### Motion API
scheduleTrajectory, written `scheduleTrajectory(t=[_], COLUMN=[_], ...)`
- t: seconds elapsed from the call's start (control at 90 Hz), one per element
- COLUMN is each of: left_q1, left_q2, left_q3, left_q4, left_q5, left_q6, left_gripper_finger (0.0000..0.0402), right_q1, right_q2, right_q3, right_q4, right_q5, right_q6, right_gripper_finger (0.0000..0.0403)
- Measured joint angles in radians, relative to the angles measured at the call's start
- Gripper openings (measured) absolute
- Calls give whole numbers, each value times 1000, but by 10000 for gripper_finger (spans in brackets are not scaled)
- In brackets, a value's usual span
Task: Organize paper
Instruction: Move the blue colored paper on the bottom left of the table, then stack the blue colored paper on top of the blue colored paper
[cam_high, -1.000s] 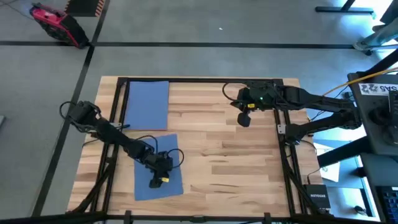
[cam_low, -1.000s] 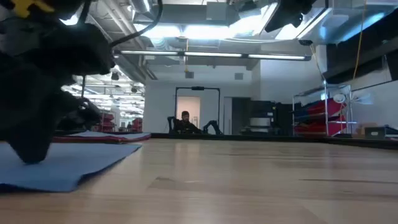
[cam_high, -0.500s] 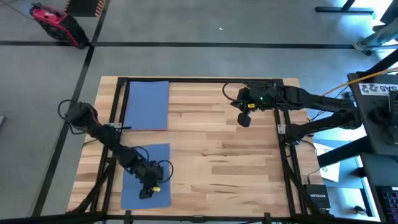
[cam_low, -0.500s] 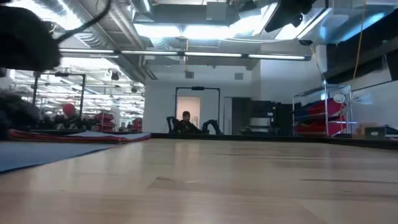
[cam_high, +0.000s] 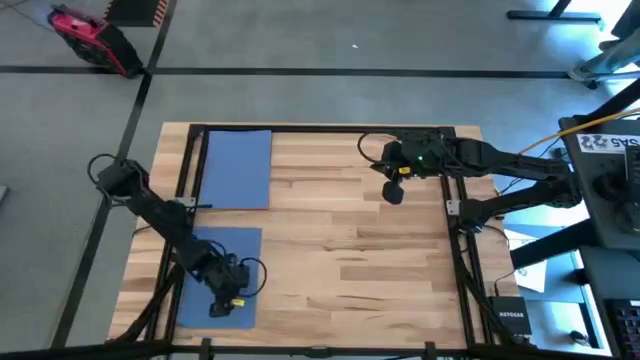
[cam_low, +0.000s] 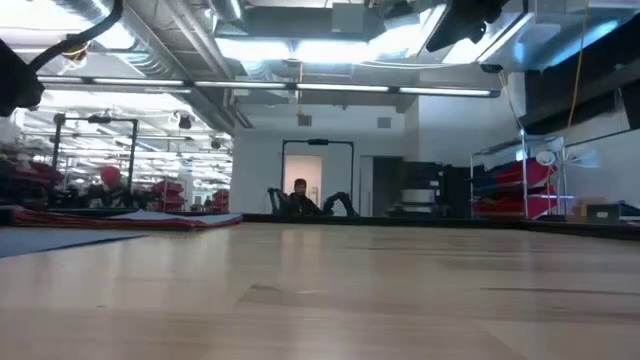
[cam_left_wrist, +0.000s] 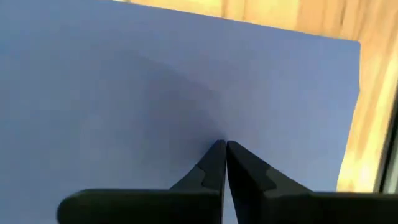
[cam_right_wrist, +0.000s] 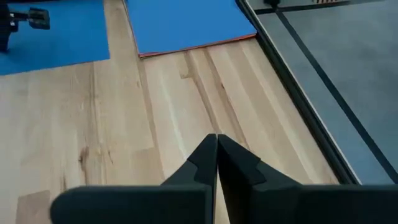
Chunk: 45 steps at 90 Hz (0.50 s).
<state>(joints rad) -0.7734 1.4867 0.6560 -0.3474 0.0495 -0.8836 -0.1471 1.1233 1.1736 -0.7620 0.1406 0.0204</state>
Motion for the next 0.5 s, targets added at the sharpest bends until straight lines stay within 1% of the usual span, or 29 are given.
scheduleTrajectory(t=[0.211,0.367,0.422,0.5], left_q1=[26,92,137,214], left_q2=[-76,-151,-178,-212], left_q3=[0,31,46,58], left_q4=[15,4,-32,-159], left_q5=[-65,-152,-176,-220], left_q6=[-57,-65,-47,-30], left_gripper_finger=[0,0,0,0], right_q1=[0,0,0,0], right_q2=[0,0,0,0], right_q3=[0,0,0,0], right_q4=[2,4,4,5], right_q5=[1,2,2,2], right_q6=[0,0,0,5], right_gripper_finger=[0,0,0,0])
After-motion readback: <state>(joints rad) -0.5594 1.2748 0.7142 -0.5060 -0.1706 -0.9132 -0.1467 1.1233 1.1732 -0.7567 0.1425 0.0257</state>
